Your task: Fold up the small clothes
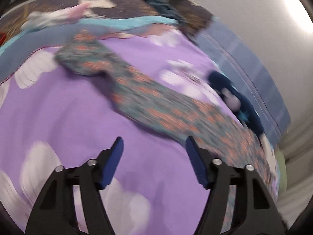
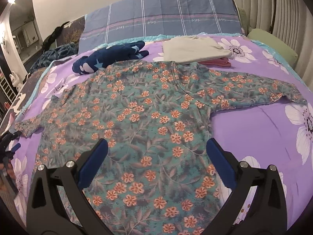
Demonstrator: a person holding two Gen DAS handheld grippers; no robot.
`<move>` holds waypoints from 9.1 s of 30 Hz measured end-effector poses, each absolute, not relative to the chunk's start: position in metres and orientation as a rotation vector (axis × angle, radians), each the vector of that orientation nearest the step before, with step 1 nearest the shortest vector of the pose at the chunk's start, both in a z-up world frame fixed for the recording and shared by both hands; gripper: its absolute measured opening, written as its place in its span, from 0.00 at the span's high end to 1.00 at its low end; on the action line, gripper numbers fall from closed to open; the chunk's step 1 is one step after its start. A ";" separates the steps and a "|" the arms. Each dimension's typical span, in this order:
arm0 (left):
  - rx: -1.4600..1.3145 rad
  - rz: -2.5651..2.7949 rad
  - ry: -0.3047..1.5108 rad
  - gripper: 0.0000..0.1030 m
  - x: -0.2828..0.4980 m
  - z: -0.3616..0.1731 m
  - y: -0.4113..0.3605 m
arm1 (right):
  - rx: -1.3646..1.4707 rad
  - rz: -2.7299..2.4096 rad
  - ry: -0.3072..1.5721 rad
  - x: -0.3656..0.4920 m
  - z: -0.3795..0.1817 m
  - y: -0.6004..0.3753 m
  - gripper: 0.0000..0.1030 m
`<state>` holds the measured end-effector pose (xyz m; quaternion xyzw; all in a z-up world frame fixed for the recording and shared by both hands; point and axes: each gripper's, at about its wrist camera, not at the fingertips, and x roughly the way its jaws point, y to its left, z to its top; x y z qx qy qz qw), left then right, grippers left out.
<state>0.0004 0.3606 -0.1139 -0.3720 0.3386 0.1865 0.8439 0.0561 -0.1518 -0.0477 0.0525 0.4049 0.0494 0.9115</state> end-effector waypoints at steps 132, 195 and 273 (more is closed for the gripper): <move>-0.391 -0.017 0.778 0.30 0.079 -0.085 0.231 | 0.060 0.287 0.952 0.189 -0.119 -0.131 0.72; 0.039 -0.053 0.871 0.35 0.190 -0.122 0.144 | 1.083 -0.457 0.510 0.084 -0.108 -0.574 0.64; -0.295 -0.510 0.684 0.95 0.194 0.018 0.099 | 0.395 0.278 0.918 0.162 -0.124 -0.186 0.91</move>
